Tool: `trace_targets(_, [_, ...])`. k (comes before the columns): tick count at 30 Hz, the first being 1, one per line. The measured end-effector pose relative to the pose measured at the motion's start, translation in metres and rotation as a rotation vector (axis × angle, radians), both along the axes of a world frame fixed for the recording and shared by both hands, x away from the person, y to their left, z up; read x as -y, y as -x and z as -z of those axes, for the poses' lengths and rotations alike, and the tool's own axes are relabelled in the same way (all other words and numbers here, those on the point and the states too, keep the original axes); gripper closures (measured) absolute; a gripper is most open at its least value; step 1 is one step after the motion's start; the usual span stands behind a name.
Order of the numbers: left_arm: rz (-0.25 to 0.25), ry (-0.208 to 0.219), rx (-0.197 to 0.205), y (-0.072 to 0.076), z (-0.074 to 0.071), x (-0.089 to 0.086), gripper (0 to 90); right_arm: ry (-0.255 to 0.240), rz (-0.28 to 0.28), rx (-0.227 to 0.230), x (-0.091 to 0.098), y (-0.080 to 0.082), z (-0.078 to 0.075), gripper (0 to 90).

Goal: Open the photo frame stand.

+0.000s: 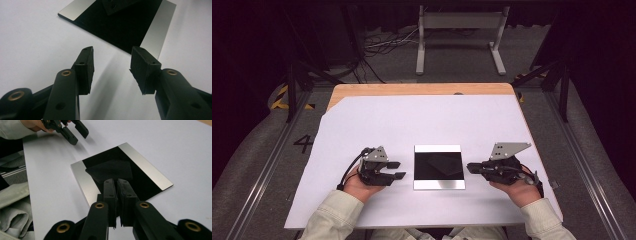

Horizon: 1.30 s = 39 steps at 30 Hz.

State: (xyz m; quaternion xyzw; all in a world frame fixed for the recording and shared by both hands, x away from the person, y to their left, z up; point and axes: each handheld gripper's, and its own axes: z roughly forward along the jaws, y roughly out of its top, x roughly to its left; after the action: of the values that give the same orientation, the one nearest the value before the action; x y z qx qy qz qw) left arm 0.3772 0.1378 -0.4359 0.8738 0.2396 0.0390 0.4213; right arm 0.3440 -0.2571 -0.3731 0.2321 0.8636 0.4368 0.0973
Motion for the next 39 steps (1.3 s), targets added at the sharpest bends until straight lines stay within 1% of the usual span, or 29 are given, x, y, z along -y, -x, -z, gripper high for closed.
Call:
trace_targets(1, [0.0,0.0,0.0,0.0,0.0,0.0,53.9,0.0,0.0,0.0,0.0,0.0,0.0,85.5])
trace_targets(7, [-0.001,0.001,0.0,0.0,0.0,0.0,53.7,-0.035,0.018,0.013,0.003,-0.001,-0.009,84.4])
trace_targets(13, [-0.007,-0.001,0.001,0.0,0.0,-0.001,53.1,-0.061,0.034,0.016,0.002,-0.003,-0.016,83.9])
trace_targets(18, [-0.011,-0.001,0.002,0.0,0.001,-0.001,52.9,-0.071,0.044,0.016,0.001,-0.006,-0.02,83.7])
trace_targets(20, [-0.013,-0.004,0.006,0.0,0.001,-0.002,52.9,-0.081,0.06,0.007,0.001,-0.008,-0.02,83.3])
trace_targets(22, [-0.016,-0.001,0.0,0.001,0.001,-0.002,52.9,-0.084,0.072,0.0,0.0,-0.01,-0.02,82.5])
trace_targets(25, [-0.019,0.003,-0.001,0.001,0.001,-0.003,53.0,-0.087,0.099,-0.027,-0.001,-0.015,-0.018,80.3])
trace_targets(29, [-0.021,-0.003,0.0,0.0,0.001,-0.003,53.0,-0.085,0.123,-0.055,-0.001,-0.022,-0.018,78.0])
trace_targets(32, [-0.021,-0.003,0.0,0.0,0.001,-0.003,53.0,-0.073,0.13,-0.074,-0.003,-0.027,-0.02,76.1])
trace_targets(35, [-0.021,-0.003,0.0,0.0,0.002,-0.003,52.9,-0.063,0.13,-0.081,-0.005,-0.029,-0.022,75.0])
trace_targets(39, [-0.021,-0.002,-0.003,0.0,0.002,-0.003,52.9,-0.067,0.139,-0.101,-0.006,-0.033,-0.024,72.1])
